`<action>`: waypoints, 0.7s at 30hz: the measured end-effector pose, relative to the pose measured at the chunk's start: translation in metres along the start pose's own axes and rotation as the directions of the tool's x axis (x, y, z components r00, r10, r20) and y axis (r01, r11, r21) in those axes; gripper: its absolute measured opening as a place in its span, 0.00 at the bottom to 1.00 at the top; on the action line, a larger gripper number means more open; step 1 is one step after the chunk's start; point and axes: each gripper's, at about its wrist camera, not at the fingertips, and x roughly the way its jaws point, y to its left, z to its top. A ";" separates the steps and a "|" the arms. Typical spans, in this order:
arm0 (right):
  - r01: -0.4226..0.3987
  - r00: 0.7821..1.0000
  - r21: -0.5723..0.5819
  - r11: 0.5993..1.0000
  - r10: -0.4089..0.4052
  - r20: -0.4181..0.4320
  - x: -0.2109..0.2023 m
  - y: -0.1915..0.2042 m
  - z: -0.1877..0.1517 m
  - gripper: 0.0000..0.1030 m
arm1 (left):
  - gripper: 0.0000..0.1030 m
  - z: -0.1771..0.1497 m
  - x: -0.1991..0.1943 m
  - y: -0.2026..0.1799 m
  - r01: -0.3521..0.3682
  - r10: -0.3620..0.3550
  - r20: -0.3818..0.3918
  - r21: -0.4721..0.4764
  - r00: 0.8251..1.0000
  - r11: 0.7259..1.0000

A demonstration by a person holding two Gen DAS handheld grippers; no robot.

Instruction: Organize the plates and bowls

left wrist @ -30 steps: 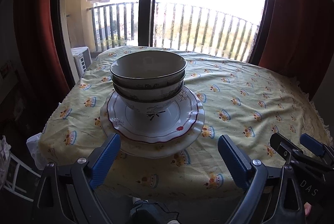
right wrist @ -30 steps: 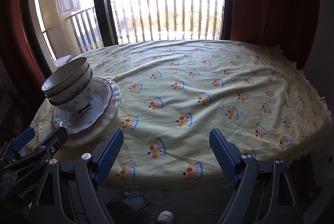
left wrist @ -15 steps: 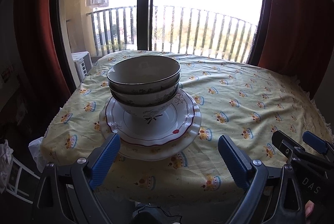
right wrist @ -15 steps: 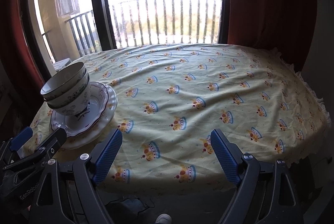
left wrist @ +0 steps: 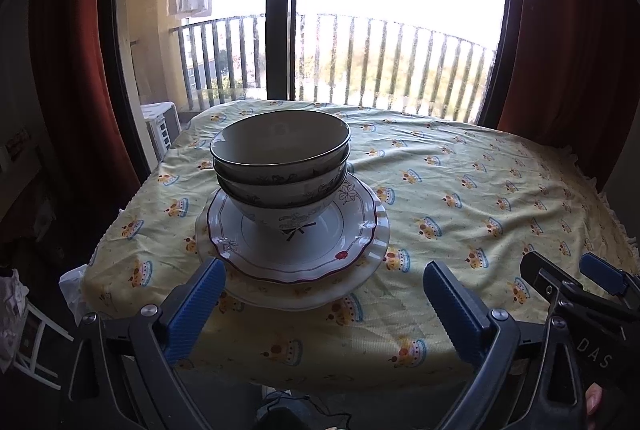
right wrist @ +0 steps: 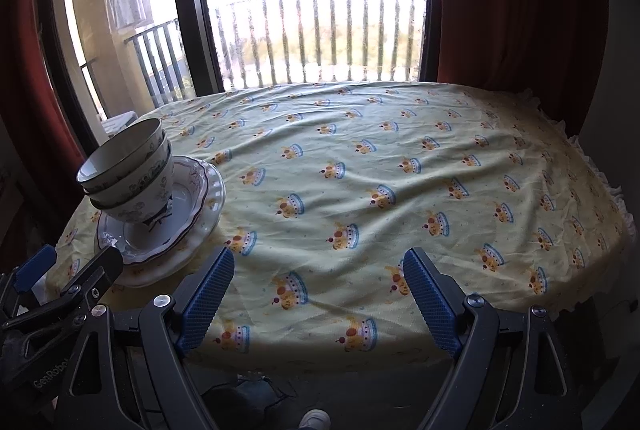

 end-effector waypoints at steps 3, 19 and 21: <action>0.000 1.000 0.002 1.000 0.000 -0.001 0.000 0.000 0.000 0.86 | 0.98 0.001 0.000 -0.001 -0.002 0.002 0.000 0.002 1.000 1.000; 0.000 1.000 0.015 1.000 0.001 -0.007 0.002 -0.006 -0.001 0.86 | 1.00 0.003 0.000 -0.002 -0.002 0.002 0.004 0.012 1.000 1.000; -0.001 1.000 0.019 1.000 0.001 -0.007 0.002 -0.007 -0.002 0.86 | 1.00 0.003 0.000 -0.003 -0.005 0.005 0.006 0.016 1.000 1.000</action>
